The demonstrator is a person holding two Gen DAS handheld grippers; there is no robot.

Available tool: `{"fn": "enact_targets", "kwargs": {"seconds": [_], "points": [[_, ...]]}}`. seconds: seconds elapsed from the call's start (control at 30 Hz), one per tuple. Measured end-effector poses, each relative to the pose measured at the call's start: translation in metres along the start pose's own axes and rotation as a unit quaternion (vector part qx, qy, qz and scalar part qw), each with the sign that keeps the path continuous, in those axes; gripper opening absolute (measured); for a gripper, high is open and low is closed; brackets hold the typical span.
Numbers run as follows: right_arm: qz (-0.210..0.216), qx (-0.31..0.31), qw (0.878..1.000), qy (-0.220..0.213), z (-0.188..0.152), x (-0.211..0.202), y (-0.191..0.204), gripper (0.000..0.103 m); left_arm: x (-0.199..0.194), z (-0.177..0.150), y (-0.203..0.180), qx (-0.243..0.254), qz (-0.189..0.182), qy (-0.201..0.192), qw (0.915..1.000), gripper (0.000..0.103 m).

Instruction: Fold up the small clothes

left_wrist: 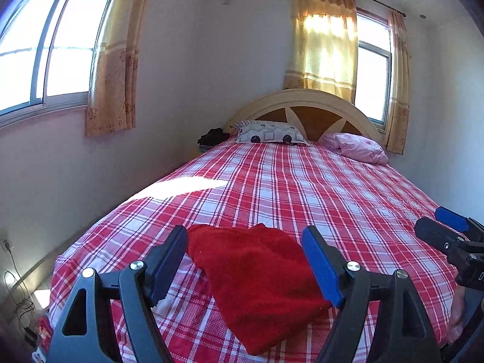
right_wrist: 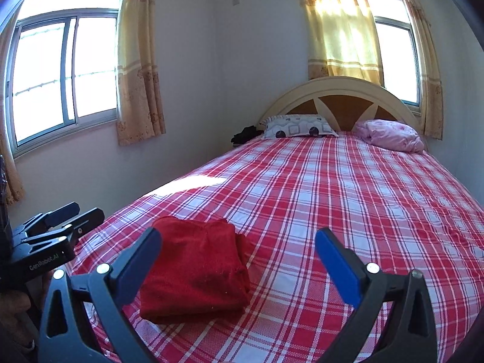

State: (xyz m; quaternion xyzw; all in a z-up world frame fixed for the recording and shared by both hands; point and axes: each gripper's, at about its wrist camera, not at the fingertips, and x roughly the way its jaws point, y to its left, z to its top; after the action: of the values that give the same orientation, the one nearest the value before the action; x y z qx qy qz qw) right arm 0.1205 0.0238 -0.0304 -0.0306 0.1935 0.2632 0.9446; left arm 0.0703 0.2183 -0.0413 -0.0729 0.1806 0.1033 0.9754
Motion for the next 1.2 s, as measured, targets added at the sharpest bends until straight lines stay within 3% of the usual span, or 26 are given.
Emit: {"fn": "enact_targets", "kwargs": {"seconds": [0.4,0.63,0.87,0.9,0.97,1.2], "points": [[-0.003,-0.005,1.000,0.006,-0.007,-0.002,0.001,0.103,-0.002,-0.002,-0.010,0.015,-0.001,0.002,0.9999,0.079],[-0.002,-0.004,1.000,0.006,-0.009,-0.003,-0.002,0.103,0.004,-0.004,-0.011,0.017,0.001,0.029,0.9994,0.079],[-0.003,-0.005,1.000,0.004,-0.009,-0.005,-0.003,0.103,0.001,-0.003,-0.017,0.036,0.000,0.032,0.9989,0.079],[-0.004,-0.005,1.000,0.004,-0.009,-0.005,-0.003,0.103,0.001,-0.002,-0.018,0.038,-0.001,0.029,0.9989,0.080],[-0.003,-0.006,1.000,0.003,-0.008,-0.006,-0.004,0.103,-0.002,-0.001,-0.018,0.036,-0.011,0.023,0.9990,0.097],[-0.002,-0.005,1.000,0.003,-0.008,-0.006,-0.005,0.103,-0.013,0.004,-0.020,0.033,-0.013,-0.009,0.9993,0.100]]}}
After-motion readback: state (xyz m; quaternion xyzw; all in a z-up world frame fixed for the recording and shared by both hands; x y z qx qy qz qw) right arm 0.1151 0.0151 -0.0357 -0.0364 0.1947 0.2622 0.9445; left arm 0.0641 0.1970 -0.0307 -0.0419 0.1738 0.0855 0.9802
